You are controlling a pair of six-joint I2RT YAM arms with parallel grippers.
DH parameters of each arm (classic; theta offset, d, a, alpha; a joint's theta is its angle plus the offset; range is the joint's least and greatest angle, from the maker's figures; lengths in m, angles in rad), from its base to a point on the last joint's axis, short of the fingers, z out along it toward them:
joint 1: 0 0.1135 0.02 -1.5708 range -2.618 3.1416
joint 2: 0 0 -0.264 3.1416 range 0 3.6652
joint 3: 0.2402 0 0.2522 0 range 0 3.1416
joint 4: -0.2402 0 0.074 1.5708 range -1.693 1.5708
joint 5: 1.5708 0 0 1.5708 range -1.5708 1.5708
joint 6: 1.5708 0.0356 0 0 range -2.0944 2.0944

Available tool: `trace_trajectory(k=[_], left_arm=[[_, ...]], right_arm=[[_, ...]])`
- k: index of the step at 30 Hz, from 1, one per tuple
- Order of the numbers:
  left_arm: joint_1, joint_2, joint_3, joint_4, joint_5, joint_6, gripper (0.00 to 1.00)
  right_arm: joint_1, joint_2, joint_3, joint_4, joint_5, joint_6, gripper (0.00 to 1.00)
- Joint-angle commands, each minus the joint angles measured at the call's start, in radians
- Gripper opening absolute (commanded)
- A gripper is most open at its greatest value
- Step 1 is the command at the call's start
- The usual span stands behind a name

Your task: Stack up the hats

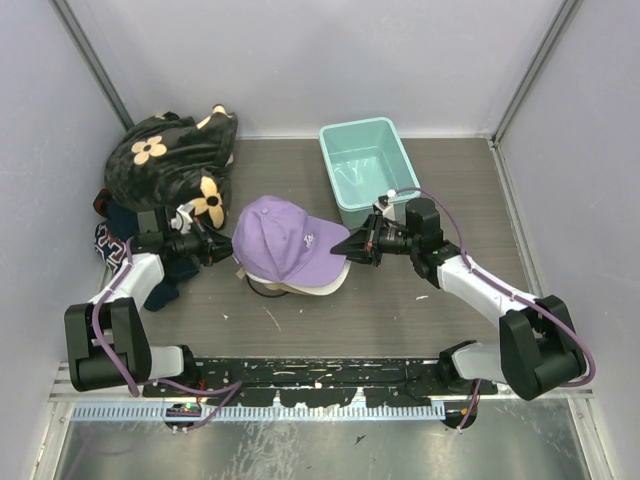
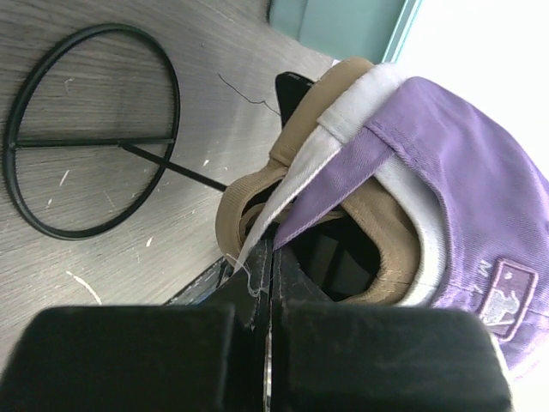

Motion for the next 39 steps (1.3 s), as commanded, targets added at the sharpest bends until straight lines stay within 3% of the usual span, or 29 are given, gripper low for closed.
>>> trace_trajectory(k=[1, 16, 22, 33, 39], left_arm=[[-0.004, 0.001, -0.045, -0.090, -0.052, 0.103, 0.00], [-0.004, 0.014, -0.067, -0.198, -0.105, 0.180, 0.00], [-0.004, 0.016, -0.042, -0.235, -0.116, 0.190, 0.00], [-0.004, 0.003, 0.018, -0.280, -0.123, 0.180, 0.00], [-0.003, -0.002, 0.045, -0.299, -0.126, 0.178, 0.00]], right_arm=[[0.004, 0.004, -0.051, -0.081, 0.002, -0.064, 0.01], [-0.090, 0.152, -0.203, -0.025, -0.035, -0.204, 0.01], [-0.094, 0.157, -0.154, -0.029, -0.034, -0.212, 0.01], [-0.095, 0.086, 0.040, -0.191, 0.022, -0.259, 0.33], [-0.096, 0.038, 0.144, -0.390, 0.101, -0.379, 0.42]])
